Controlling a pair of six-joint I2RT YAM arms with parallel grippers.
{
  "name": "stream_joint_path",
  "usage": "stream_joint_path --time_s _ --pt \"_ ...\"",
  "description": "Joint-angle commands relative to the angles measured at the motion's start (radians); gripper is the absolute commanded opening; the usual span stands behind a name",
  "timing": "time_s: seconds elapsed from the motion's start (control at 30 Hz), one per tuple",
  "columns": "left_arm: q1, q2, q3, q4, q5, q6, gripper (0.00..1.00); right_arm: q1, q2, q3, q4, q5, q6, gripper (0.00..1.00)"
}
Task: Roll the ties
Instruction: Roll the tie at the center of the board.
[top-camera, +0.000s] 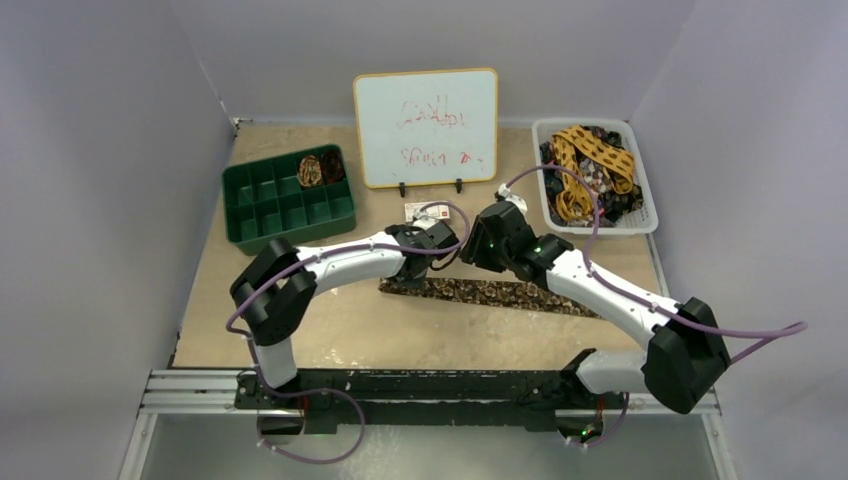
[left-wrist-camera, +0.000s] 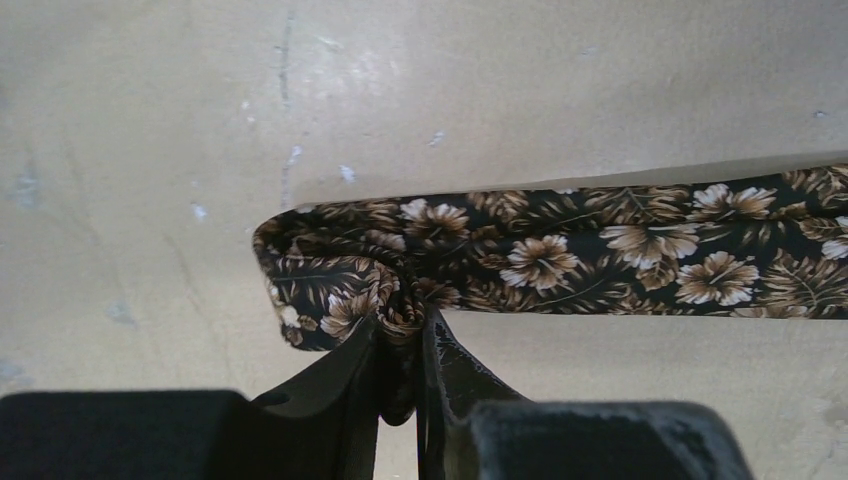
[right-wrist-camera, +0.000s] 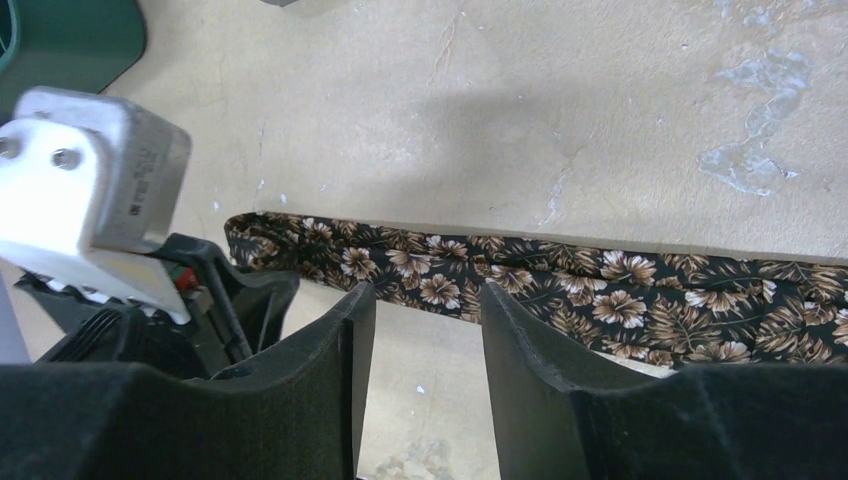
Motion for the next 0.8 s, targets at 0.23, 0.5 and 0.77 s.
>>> stream_joint_path --time_s 0.23,0.5,0.77 --pt "-0.003 0.027 0.034 0.126 0.170 0.019 0.31 -0.015 -0.042 -0.036 0.017 -0.006 -0.006 0.53" --pt "0.026 -0.140 0.014 0.148 0.221 -0.014 0.46 -0.035 -0.014 -0.049 0.096 -0.163 -0.044 0.72" --pt "0.270 -0.538 -0.281 0.165 0.316 -0.045 0.52 -0.036 0.062 0.021 0.236 -0.357 -0.437 0.91"
